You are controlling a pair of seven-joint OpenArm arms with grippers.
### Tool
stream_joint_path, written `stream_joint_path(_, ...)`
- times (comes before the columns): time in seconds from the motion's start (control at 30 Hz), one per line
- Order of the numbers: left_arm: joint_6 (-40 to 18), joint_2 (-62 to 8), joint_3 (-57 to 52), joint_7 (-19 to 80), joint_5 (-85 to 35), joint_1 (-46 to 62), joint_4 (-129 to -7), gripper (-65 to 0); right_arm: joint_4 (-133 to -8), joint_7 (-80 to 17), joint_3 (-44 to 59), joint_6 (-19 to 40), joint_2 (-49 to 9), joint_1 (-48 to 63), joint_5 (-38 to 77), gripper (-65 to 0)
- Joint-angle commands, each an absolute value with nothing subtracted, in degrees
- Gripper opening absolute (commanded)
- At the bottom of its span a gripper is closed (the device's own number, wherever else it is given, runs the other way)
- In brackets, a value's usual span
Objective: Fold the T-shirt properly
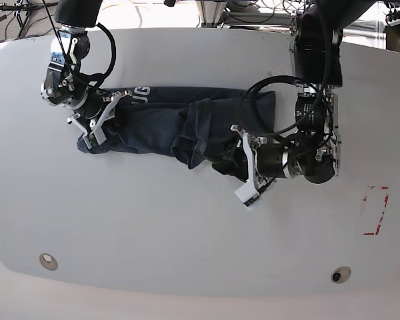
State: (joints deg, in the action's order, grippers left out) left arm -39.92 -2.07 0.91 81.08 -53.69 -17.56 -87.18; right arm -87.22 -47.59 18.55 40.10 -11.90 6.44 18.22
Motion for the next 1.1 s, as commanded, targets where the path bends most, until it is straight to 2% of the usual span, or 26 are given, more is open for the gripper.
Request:
stream_joint_path(0.0, -40.00, -3.47, -1.01, 80.00, -52.26, -18.51, -88.13, -45.6, -87.25, -49.98, 18.51, 40.00, -12.18, 6.64, 16.48, -56.3)
stream_joint_path(0.3, -40.00, -5.93, -2.24, 78.37, -47.87, -12.35, -88.57, -45.8, -87.43, -49.98, 18.51, 40.00, -12.18, 6.64, 16.48, -56.3)
stream_joint_path(0.53, -40.00, -6.99, -1.98, 71.52, -40.40, -8.75, -87.34, -46.0, -91.03, -50.07, 18.51, 40.00, -12.18, 6.64, 16.48, -56.3)
stream_joint_path(0.77, -40.00, -6.99, -1.98, 67.82, -34.51, -8.40, -79.08, -46.0, -96.13, -55.60, 18.68, 40.00, -12.09, 6.11, 16.57, -56.3)
stream_joint_path(1.07, -40.00, -8.31, -1.98, 63.96, -33.71, -8.40, -71.78, -46.0, -108.09, -61.32, 18.77, 40.00, -10.24, 6.02, 16.40, -56.0)
